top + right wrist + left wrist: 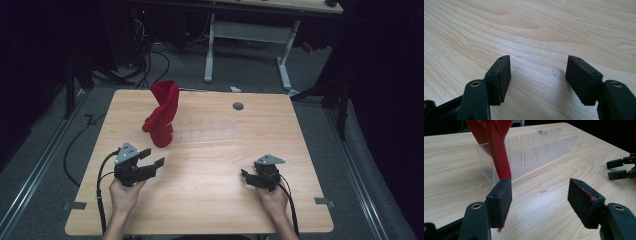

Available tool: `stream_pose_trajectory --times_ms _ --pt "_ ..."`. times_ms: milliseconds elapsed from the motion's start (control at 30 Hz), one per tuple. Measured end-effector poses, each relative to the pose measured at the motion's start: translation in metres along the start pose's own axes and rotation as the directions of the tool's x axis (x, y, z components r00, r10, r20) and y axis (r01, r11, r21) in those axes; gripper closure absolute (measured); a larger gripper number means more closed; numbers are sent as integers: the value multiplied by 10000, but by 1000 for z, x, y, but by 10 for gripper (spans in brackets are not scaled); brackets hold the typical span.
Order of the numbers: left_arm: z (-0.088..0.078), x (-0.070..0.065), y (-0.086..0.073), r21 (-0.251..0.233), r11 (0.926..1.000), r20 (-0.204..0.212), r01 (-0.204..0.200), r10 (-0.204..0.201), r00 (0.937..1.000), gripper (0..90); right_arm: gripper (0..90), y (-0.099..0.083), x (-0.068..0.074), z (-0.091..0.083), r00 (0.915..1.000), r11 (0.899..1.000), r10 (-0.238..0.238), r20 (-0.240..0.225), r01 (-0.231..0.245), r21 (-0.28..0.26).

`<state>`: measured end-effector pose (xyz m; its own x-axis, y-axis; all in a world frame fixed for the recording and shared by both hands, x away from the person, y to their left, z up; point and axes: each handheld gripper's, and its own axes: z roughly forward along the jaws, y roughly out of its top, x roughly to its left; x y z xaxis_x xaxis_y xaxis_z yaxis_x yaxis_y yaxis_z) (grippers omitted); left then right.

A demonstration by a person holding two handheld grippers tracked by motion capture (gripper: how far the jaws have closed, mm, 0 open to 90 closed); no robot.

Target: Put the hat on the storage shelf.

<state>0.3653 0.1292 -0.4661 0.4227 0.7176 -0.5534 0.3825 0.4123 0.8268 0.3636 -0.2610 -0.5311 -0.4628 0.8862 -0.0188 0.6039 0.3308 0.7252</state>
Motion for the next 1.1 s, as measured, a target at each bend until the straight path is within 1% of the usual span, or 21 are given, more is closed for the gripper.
stream_pose_trajectory --times_ms 233,600,833,1000,1100 --pt "0 -3 -6 205 9998 117 -40 38 9999 361 372 0 0 0 10000 10000 0 -2 0 -1" --pt "2 -6 -16 456 9989 139 -44 38 9999 349 372 0 0 0 10000 10000 17 -1 -17 3" --pt "3 -6 -21 541 9984 206 133 -145 9997 336 372 0 0 0 10000 10000 18 0 -18 5" --pt "5 -8 -26 684 9976 228 34 -50 9997 332 372 0 0 0 10000 10000 16 -1 -16 4" --pt "6 -8 -29 712 9974 228 125 -142 9996 332 372 0 0 0 10000 10000 17 1 -17 4"
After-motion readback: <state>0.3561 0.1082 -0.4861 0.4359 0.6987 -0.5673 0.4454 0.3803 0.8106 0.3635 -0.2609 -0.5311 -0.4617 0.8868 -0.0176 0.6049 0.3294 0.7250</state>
